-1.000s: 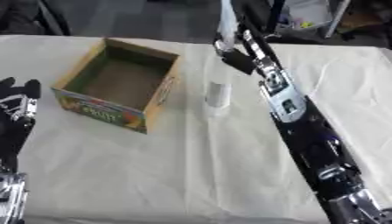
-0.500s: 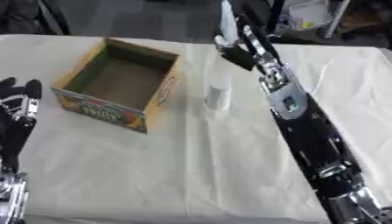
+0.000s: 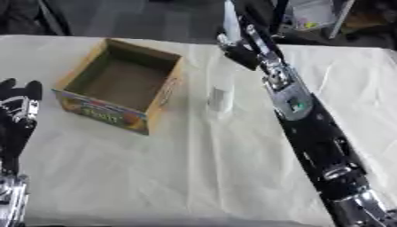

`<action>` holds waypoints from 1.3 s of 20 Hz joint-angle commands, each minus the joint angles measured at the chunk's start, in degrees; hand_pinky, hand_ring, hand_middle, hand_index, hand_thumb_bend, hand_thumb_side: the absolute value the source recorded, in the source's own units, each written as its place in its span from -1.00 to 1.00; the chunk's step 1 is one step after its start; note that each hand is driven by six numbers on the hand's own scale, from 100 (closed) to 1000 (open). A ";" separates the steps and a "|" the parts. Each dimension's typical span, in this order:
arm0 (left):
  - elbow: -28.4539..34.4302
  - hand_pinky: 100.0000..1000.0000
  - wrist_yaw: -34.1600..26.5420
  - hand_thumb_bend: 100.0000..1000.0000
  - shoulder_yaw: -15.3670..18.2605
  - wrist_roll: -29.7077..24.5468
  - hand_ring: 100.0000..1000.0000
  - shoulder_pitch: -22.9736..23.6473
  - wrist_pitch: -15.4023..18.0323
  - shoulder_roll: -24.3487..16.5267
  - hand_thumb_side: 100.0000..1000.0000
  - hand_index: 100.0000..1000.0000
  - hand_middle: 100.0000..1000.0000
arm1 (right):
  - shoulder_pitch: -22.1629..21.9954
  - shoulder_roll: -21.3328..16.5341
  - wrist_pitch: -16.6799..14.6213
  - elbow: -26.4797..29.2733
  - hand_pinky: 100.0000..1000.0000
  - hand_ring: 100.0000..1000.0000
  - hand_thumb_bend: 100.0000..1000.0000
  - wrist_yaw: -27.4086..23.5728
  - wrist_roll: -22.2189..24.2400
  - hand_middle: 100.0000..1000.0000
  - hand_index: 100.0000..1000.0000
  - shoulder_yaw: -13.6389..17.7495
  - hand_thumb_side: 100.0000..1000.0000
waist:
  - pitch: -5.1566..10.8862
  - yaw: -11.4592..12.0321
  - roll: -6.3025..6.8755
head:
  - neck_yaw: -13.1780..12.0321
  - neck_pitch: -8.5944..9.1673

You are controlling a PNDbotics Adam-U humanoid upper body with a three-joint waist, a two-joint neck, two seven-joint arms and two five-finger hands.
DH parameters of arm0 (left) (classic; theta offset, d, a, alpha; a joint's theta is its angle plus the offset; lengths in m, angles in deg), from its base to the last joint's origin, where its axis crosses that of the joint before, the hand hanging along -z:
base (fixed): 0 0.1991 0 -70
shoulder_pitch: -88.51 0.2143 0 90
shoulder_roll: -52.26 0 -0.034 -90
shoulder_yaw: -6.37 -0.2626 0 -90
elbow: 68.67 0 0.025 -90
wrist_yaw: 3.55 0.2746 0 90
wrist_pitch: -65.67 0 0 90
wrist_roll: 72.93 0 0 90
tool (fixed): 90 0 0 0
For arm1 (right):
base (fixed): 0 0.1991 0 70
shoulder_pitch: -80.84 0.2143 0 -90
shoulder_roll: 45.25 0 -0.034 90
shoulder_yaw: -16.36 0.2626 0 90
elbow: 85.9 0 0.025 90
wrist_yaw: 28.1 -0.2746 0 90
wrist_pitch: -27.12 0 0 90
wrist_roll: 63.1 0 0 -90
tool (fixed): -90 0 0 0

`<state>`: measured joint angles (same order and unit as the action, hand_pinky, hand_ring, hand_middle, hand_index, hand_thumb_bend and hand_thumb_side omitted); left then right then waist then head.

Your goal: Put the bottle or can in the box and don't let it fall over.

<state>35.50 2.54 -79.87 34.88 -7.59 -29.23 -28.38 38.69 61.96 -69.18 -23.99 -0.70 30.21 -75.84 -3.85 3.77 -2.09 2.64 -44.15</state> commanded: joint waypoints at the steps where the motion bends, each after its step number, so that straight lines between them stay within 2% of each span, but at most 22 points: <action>1: 0.74 0.26 -0.38 0.12 0.11 -0.12 0.18 -0.89 0.17 -0.44 0.08 0.56 0.21 | 1.54 -0.89 0.07 0.47 0.93 1.00 -1.00 -0.55 0.18 1.00 1.00 0.12 0.23 | 0.51 0.20 0.31 | 0.20 0.04; 26: 0.80 0.27 -0.54 0.12 -0.20 -0.54 0.18 -1.53 0.20 -0.08 0.08 0.56 0.21 | 2.62 -1.20 -0.03 -0.23 0.88 1.00 -1.00 -1.16 0.44 1.00 1.00 0.19 0.21 | 0.02 1.20 0.54 | 0.93 0.04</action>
<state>35.50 2.13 -79.92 34.50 -8.50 -29.11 -28.28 39.73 61.87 -69.11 -24.71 -1.64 30.62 -75.82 -4.26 4.93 -1.89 3.45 -44.15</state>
